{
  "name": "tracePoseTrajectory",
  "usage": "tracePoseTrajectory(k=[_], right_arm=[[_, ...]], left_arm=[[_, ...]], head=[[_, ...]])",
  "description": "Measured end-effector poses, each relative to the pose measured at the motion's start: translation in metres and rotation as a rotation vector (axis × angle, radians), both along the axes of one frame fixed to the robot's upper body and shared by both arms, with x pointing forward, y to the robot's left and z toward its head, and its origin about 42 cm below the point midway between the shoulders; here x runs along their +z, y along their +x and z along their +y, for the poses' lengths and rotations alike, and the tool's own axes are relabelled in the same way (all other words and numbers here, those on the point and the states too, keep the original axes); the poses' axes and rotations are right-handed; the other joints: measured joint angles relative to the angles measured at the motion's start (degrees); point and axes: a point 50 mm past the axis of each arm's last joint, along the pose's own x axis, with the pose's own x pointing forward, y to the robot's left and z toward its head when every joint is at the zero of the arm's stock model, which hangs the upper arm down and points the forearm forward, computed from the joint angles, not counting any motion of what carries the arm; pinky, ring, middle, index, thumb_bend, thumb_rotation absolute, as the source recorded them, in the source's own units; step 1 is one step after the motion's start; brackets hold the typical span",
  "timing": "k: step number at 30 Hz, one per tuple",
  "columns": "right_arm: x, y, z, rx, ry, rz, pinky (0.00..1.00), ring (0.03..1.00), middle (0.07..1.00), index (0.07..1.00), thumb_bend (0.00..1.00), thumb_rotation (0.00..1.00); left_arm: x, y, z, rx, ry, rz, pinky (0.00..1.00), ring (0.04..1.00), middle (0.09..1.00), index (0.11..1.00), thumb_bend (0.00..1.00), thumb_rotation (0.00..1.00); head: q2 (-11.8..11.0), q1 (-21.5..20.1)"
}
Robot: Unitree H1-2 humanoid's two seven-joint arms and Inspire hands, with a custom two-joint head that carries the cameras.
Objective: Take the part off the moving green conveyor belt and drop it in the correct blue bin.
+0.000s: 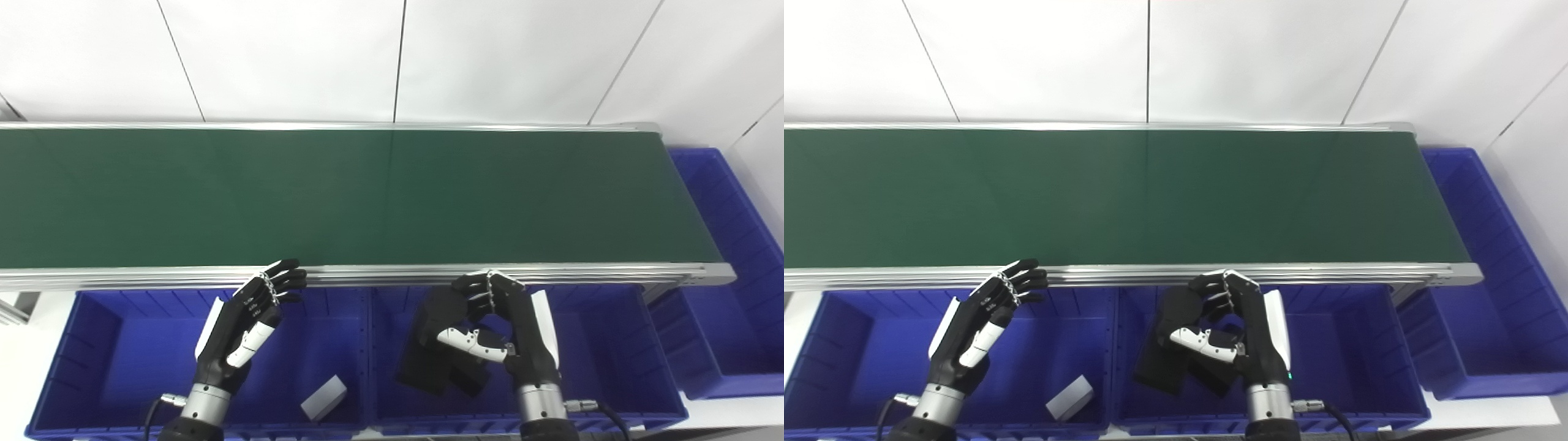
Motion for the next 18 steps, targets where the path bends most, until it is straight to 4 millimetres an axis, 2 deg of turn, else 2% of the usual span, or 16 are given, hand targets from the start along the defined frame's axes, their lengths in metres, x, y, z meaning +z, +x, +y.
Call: tracePoseTrajectory(k=[12, 18], right_arm=[[-0.01, 0.01, 0.005, 0.028, -0.04, 0.02, 0.37, 0.423, 0.478, 0.52, 0.52, 0.0], [-0.024, 0.01, 0.008, 0.041, -0.064, 0.066, 0.38, 0.43, 0.482, 0.511, 0.52, 0.0]], left_arm=[[0.0, 0.001, 0.0, -0.003, 0.002, -0.001, 0.67, 0.74, 0.755, 0.79, 0.73, 0.73], [0.002, 0.001, 0.0, -0.004, 0.002, -0.007, 0.67, 0.74, 0.755, 0.795, 0.73, 0.73]], head=[[0.44, 0.26], [0.62, 0.26]])
